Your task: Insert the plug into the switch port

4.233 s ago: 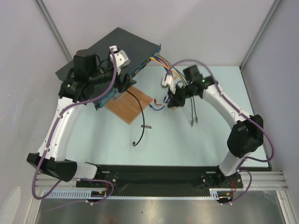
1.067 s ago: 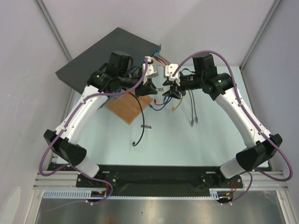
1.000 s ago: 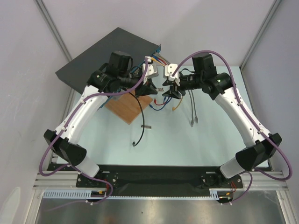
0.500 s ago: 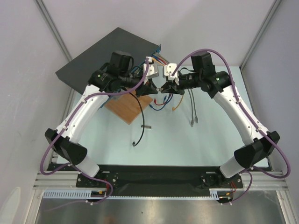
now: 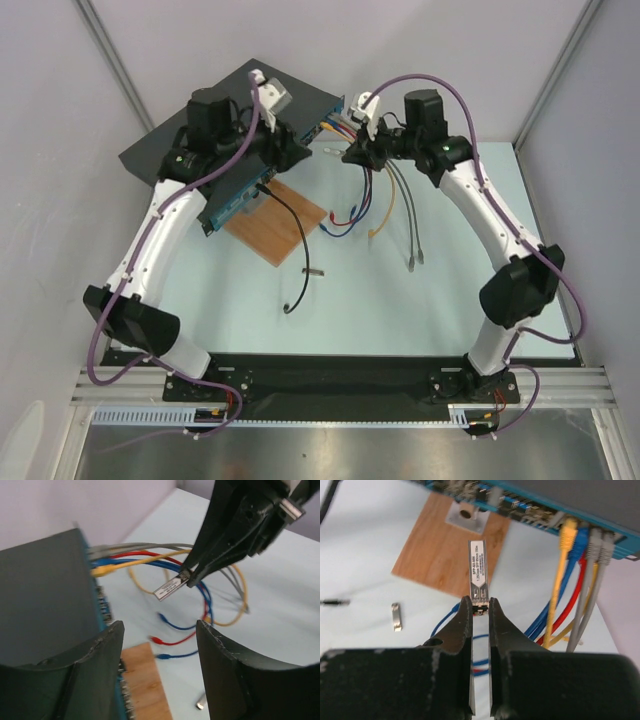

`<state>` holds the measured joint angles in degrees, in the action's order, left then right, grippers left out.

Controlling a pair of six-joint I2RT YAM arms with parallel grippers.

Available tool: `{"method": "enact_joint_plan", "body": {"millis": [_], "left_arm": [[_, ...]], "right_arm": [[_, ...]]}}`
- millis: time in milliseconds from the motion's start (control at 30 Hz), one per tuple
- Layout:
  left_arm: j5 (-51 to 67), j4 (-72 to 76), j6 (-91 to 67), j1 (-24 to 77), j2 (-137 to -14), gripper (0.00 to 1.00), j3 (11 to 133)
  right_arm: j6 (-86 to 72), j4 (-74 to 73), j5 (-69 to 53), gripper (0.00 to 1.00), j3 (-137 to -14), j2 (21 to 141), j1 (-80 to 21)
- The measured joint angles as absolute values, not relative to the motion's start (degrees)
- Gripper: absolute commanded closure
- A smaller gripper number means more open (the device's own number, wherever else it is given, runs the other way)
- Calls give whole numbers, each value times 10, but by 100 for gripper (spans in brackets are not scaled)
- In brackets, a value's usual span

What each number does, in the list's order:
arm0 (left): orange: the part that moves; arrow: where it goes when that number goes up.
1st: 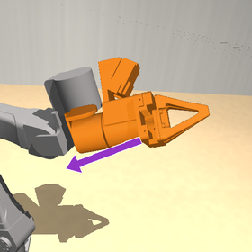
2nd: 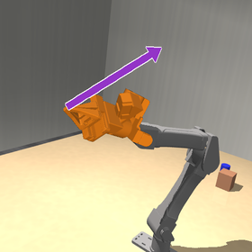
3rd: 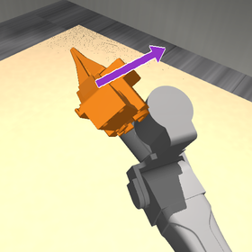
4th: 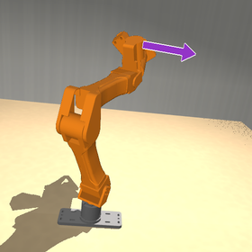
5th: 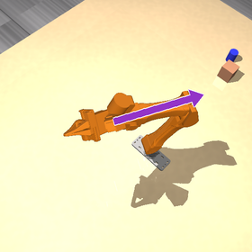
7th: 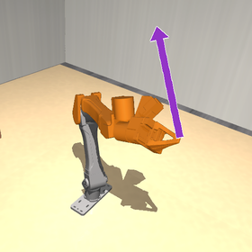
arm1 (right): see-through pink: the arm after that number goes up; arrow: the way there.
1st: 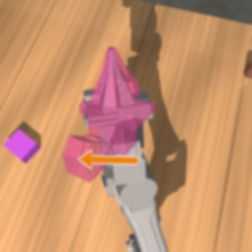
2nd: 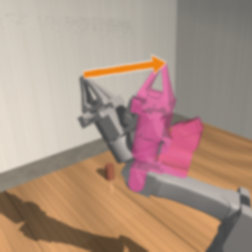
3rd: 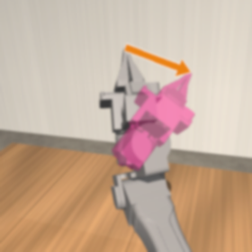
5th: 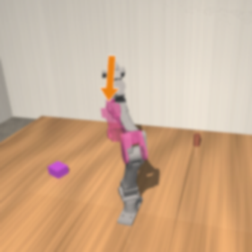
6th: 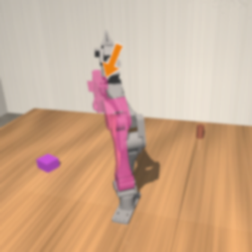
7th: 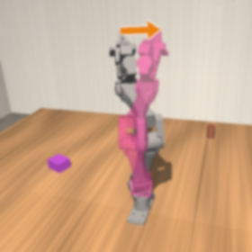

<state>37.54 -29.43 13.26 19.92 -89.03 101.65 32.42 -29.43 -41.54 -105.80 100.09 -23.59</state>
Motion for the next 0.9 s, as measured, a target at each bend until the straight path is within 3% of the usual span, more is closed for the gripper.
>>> {"method": "enact_joint_plan", "body": {"millis": [400, 900], "left_arm": [[180, -256, 69, 167, -882, 29, 1013], [167, -263, 33, 152, -912, 30, 1013]], "right_arm": [[201, -241, -286, 100, -1198, 1140, -266], [189, -234, -232, 100, -1193, 1140, -277]]}}
